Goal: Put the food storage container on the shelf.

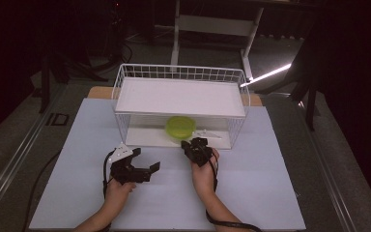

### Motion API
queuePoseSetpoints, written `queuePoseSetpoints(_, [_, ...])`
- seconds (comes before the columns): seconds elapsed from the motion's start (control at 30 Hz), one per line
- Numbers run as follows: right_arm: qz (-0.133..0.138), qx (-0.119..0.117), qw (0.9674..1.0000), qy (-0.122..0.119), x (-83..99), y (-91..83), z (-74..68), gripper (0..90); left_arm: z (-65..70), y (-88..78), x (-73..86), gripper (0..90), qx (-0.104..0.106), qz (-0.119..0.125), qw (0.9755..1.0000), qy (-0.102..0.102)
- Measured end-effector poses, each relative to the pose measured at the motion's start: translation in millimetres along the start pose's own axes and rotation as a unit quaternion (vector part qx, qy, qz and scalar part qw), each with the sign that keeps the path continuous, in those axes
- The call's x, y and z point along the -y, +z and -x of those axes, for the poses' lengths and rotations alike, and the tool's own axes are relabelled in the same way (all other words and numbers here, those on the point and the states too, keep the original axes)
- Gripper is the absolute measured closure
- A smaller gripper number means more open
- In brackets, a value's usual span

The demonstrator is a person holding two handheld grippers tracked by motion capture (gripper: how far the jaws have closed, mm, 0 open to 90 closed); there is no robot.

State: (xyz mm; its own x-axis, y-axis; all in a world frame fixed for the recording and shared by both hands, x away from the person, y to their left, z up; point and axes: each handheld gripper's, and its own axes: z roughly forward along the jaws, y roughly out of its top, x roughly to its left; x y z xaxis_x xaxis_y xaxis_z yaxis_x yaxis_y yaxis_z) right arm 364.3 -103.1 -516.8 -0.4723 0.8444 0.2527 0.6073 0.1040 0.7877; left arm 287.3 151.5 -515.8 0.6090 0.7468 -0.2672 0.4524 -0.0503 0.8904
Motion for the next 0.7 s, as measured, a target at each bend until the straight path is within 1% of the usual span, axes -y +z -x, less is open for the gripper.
queuePoseSetpoints(0.03, [-0.001, 0.000, 1.0000, 0.000, -0.6, 1.1, 0.2, 89.8, 0.5, -0.5, -0.2, 1.0, -0.003, 0.001, 1.0000, 0.001])
queuePoseSetpoints(0.1, [0.001, 0.001, 1.0000, 0.001, -2.3, 2.9, 0.6, 89.7, 0.7, -1.0, -1.1, 1.0, 0.000, 0.003, 1.0000, 0.001])
queuePoseSetpoints(0.23, [0.003, 0.009, 0.9999, -0.005, -6.5, 7.3, 0.3, 89.6, 1.9, -2.1, -2.2, 1.0, 0.001, 0.008, 1.0000, 0.002])
queuePoseSetpoints(0.33, [0.005, 0.011, 0.9999, -0.002, -10.3, 10.9, 1.6, 88.7, 3.2, -1.1, -3.0, 1.0, 0.001, 0.009, 0.9999, 0.005])
queuePoseSetpoints(0.47, [0.002, 0.014, 0.9999, -0.001, -15.0, 14.0, 3.2, 88.7, 4.3, 0.4, -3.3, 1.0, 0.008, 0.009, 0.9999, 0.008])
queuePoseSetpoints(0.57, [0.000, 0.009, 0.9999, 0.006, -14.5, 10.8, 3.2, 88.7, 4.9, 1.0, -3.2, 1.0, 0.015, 0.009, 0.9998, 0.011])
queuePoseSetpoints(0.63, [-0.002, 0.004, 1.0000, -0.002, -12.3, 7.0, 1.5, 88.3, 4.7, 1.5, -3.5, 1.0, 0.023, 0.007, 0.9996, 0.013])
queuePoseSetpoints(0.7, [-0.001, -0.003, 1.0000, -0.003, -8.9, 1.9, 0.1, 86.7, 5.2, 2.1, -4.2, 1.0, 0.031, 0.009, 0.9994, 0.014])
